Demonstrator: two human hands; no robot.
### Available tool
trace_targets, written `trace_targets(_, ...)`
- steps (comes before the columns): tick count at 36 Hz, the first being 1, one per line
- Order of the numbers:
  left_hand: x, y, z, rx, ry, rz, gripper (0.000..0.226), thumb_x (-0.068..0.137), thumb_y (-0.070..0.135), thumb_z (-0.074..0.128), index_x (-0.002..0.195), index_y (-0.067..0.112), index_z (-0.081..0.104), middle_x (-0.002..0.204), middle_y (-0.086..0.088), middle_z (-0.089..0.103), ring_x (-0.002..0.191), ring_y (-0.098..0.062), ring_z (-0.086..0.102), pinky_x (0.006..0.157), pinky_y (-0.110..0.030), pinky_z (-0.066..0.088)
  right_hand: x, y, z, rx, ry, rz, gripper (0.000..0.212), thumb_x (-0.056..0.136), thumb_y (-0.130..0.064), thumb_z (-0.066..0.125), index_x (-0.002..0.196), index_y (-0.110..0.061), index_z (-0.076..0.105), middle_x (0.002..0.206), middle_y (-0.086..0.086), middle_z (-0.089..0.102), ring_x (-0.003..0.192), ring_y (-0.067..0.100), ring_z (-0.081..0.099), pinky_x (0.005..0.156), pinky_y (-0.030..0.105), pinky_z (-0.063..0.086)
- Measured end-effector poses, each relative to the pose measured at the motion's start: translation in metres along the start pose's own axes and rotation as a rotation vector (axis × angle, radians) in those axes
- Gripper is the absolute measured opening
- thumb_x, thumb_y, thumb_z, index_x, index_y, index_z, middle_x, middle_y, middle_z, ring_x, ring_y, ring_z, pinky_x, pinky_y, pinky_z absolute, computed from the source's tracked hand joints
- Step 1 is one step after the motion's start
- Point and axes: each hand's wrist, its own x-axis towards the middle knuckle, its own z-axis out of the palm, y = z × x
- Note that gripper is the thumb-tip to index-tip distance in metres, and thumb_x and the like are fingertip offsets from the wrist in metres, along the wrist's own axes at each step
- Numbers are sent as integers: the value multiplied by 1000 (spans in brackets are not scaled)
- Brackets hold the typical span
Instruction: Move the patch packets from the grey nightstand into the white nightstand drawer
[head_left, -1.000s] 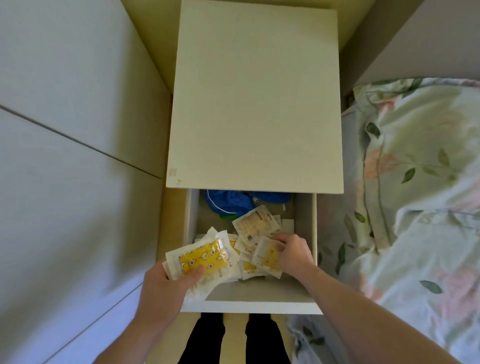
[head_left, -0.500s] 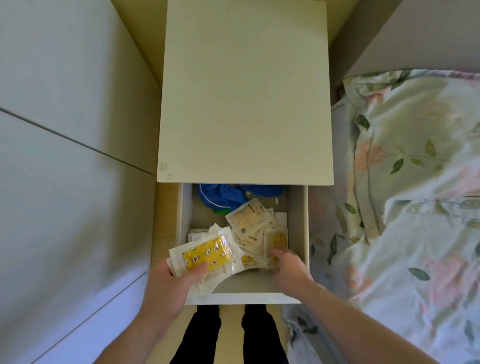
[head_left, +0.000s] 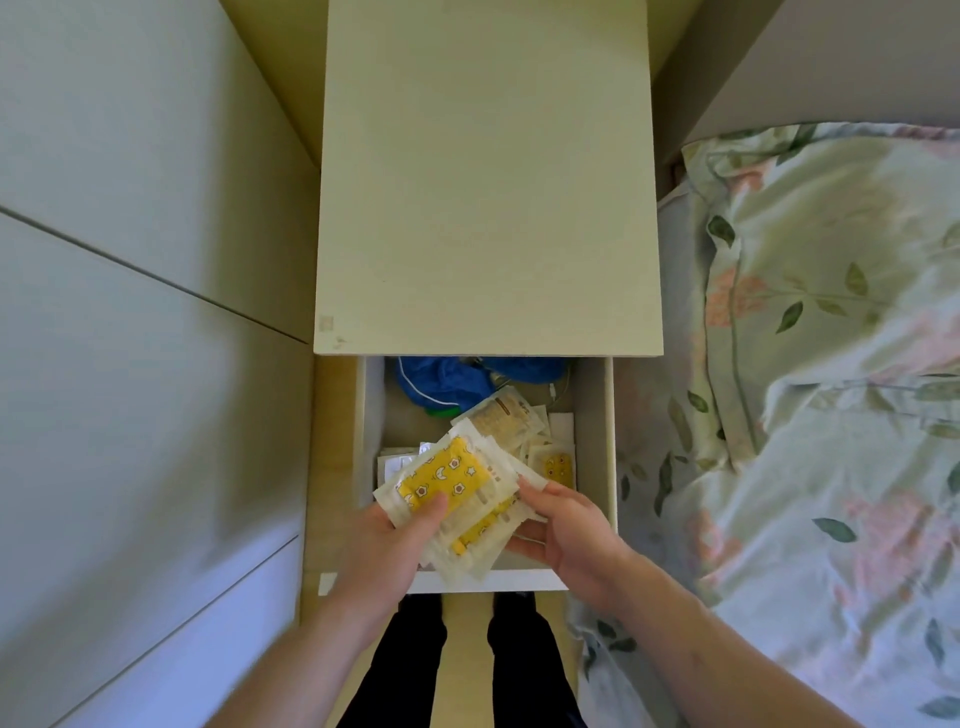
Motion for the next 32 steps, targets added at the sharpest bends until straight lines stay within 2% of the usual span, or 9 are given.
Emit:
trace_targets(4, 5, -4, 3, -18, 32, 7, 19, 92, 38, 68, 109, 33, 75, 104, 10, 77, 97, -13, 75, 86, -44, 60, 8, -3, -5, -27, 129, -53, 21, 106, -18, 52, 120, -8, 65, 106, 11, 78, 98, 25, 76, 80, 38, 63)
trace_targets(8, 9, -8, 7, -87, 76, -34, 18, 93, 34, 68, 109, 31, 73, 101, 9, 78, 96, -14, 75, 89, -45, 59, 20, 0, -16, -196, 255, -142, 20, 106, -21, 52, 115, -11, 68, 97, 5, 80, 92, 21, 77, 82, 37, 63)
trace_targets(11, 11, -12, 8, -130, 112, -33, 17, 93, 32, 68, 110, 32, 72, 102, 10, 78, 99, -14, 74, 89, -43, 58, 25, -3, -26, -443, 373, -212, 19, 105, -28, 53, 106, -20, 70, 91, 5, 78, 88, 22, 76, 81, 38, 63)
trace_targets(13, 14, -15, 6, -148, 163, -34, 17, 92, 32, 70, 109, 31, 71, 100, 10, 78, 98, -13, 73, 84, -38, 57, 27, -8, -36, -698, 463, -308, 21, 106, -27, 49, 103, -20, 68, 88, 4, 73, 80, 17, 70, 63, 22, 54)
trace_targets(15, 16, -17, 1, -164, 219, -32, 16, 91, 31, 72, 106, 30, 71, 99, 9, 78, 97, -13, 72, 78, -34, 57, 32, -15, -45, -915, 529, -393, 23, 108, -24, 42, 105, -18, 64, 86, 0, 67, 75, 14, 63, 55, 19, 44)
trace_targets(20, 23, -26, -16, -145, 280, -27, 11, 92, 28, 71, 103, 30, 70, 98, 10, 76, 100, -16, 69, 85, -39, 55, 56, -27, -44, -1221, 555, -322, 19, 102, -10, 45, 110, -23, 56, 96, -1, 65, 84, 19, 64, 72, 36, 58)
trace_targets(24, 26, -29, -24, -135, 295, -15, 10, 93, 26, 70, 102, 30, 69, 98, 10, 76, 97, -15, 70, 70, -30, 54, 74, -24, -35, -1404, 502, -233, 51, 91, 2, 57, 136, -20, 51, 116, 3, 65, 97, 22, 64, 85, 39, 60)
trace_targets(27, 27, -31, -29, -116, 288, -8, 11, 92, 27, 69, 102, 30, 69, 99, 9, 76, 97, -16, 70, 72, -32, 56, 80, -19, -31, -1410, 524, -172, 62, 92, 1, 57, 148, -17, 39, 134, 8, 56, 116, 28, 60, 98, 42, 55)
trace_targets(32, 23, -28, -28, -92, 265, -15, 22, 94, 28, 68, 116, 27, 68, 105, 6, 77, 101, -21, 72, 83, -51, 61, 72, -9, -28, -1446, 531, -240, 81, 92, -12, 64, 158, -16, 17, 164, 9, 19, 148, 30, 29, 117, 44, 38)
